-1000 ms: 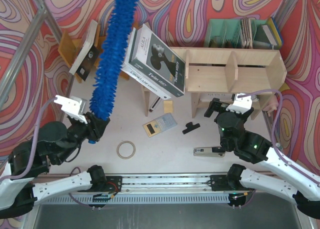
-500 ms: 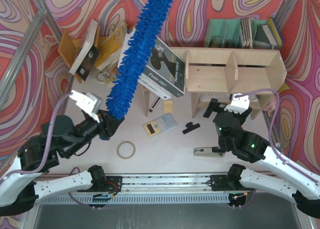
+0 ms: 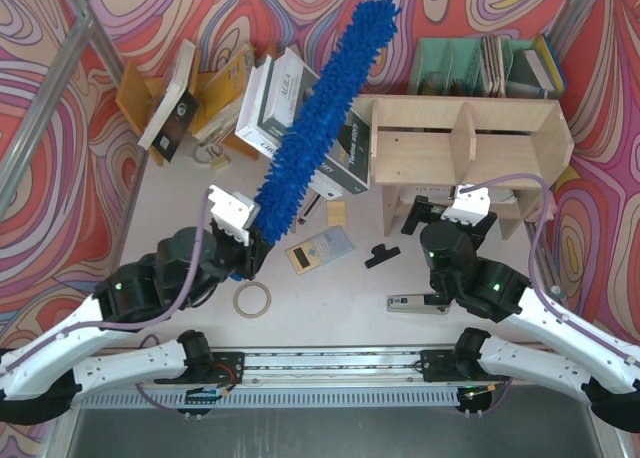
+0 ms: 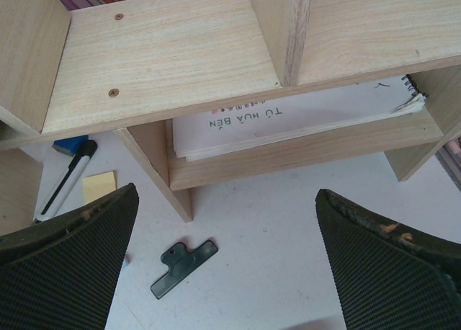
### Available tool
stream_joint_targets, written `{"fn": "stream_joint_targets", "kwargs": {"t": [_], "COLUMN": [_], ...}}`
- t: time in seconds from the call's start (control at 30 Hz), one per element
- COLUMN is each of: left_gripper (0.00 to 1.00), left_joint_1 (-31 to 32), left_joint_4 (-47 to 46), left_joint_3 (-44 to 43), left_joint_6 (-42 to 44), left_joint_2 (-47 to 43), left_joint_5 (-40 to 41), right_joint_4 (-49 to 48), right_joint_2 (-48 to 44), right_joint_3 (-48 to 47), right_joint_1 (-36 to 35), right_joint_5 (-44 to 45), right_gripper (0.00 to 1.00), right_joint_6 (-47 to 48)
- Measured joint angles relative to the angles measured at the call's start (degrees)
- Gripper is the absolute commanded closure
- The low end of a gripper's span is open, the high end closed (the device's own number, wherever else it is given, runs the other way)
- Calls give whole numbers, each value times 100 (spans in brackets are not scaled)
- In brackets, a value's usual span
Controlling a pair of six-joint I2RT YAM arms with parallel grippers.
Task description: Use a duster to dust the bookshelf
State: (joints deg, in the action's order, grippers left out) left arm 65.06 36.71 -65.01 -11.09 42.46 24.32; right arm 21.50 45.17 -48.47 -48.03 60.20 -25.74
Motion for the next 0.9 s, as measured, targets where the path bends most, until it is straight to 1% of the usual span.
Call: {"fn": "stream_joint_targets", "kwargs": {"t": [0.33, 0.47, 0.57, 0.7, 0.9], "left_gripper": [100, 100, 100, 100, 100], "left_joint_1": [24, 33, 39, 39, 37], "left_joint_4": [-826, -1106, -1147, -964, -643], "left_joint_3": [866, 1062, 1056, 857, 356], "left_joint_6": [-90, -155, -175, -173, -94], "left_joint_2": [597, 776, 857, 798, 339], "left_joint_5": [-459, -634, -699, -671, -358], "right_joint_4": [-48, -79, -107, -107, -107], "right_joint_2": [33, 33, 33, 31, 11], "right_joint_3": [7, 11, 11, 11, 11], "right_joint_1": [0, 7, 4, 7, 11], "right_joint_5": [20, 22, 22, 22, 20], "right_gripper": [1, 1, 1, 1, 1], "right_joint_6": [39, 48, 70, 87, 87]}}
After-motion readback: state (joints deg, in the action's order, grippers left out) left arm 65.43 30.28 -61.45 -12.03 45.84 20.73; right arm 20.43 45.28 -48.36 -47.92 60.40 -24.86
